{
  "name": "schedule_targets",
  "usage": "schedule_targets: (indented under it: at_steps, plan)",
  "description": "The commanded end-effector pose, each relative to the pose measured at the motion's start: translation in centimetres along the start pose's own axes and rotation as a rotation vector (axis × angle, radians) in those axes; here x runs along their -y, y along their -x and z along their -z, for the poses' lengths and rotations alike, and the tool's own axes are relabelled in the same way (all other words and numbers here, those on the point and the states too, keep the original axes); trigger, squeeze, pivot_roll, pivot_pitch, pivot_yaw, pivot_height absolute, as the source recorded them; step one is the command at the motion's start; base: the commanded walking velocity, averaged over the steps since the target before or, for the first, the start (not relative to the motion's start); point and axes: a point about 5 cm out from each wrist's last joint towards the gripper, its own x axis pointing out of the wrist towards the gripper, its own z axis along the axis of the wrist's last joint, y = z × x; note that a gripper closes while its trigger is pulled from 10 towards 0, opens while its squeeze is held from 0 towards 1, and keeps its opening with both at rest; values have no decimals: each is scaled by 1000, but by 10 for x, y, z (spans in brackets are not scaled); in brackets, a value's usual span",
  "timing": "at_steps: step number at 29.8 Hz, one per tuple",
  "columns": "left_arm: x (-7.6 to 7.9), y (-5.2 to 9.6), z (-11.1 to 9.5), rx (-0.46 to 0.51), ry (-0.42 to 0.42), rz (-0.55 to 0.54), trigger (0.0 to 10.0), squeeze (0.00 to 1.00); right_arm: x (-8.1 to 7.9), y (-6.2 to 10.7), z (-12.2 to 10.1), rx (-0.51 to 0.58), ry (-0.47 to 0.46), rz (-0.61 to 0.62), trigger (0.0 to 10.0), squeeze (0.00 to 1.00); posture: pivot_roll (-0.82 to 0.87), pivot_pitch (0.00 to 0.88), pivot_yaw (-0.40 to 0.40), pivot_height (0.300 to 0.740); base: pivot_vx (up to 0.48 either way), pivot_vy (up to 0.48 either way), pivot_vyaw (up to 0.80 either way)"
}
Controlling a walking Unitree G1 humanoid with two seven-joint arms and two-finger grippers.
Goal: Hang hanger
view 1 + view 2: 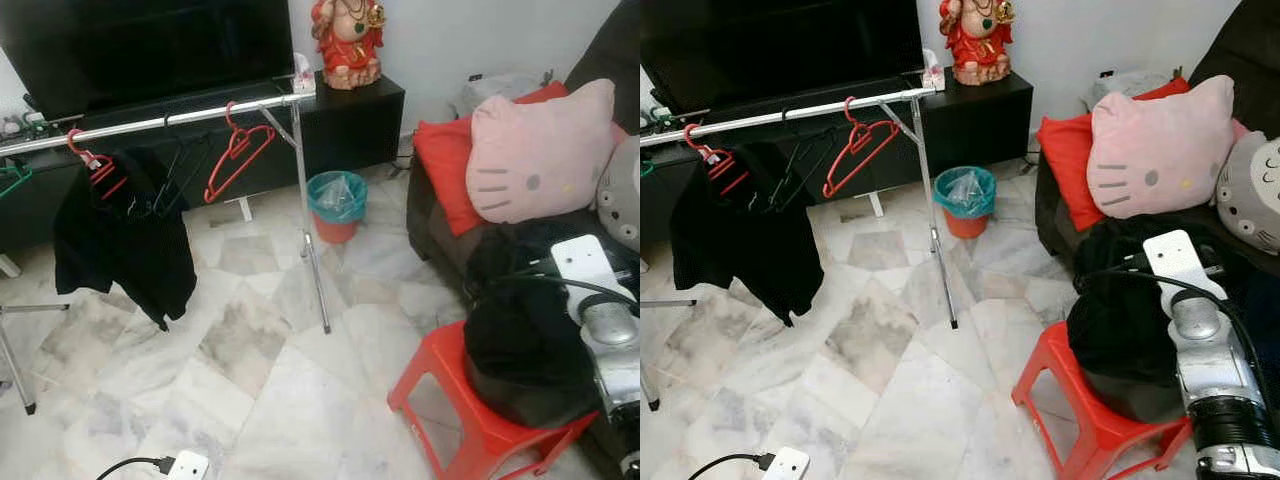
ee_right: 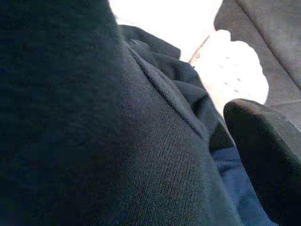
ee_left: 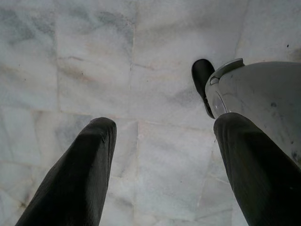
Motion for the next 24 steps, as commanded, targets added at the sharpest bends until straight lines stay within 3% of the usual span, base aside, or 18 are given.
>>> schedule_targets:
  at_steps: [1,3,8,11,14,15,24]
  plan:
    - [-3,1,1,-6,-26,-2,10000,0,11,-1,13,-65,23,48,10000,0,-79,0,103,740,0,0,0]
    - [-3,0,0,-2,-26,-2,10000,0,22,-1,14,-82,53,101,10000,0,-80,0,104,740,0,0,0]
    - [-3,0,0,-1,-28,-2,10000,0,24,0,20,-122,24,108,10000,0,-81,0,105,740,0,0,0]
    - [-3,0,0,-2,-29,-3,10000,0,21,2,27,-162,-21,101,10000,0,-80,0,105,740,0,0,0]
    - [-2,0,1,-4,-31,-1,10000,0,7,4,31,-160,-64,46,10000,0,-78,0,105,740,0,0,0]
    - [-2,0,1,-5,-31,-1,10000,0,3,5,31,-149,-66,37,0,0,-77,0,104,740,0,0,0]
    - [-2,0,1,-5,-32,-3,10000,0,-1,3,18,-87,-63,17,0,0,-77,0,102,740,0,0,0]
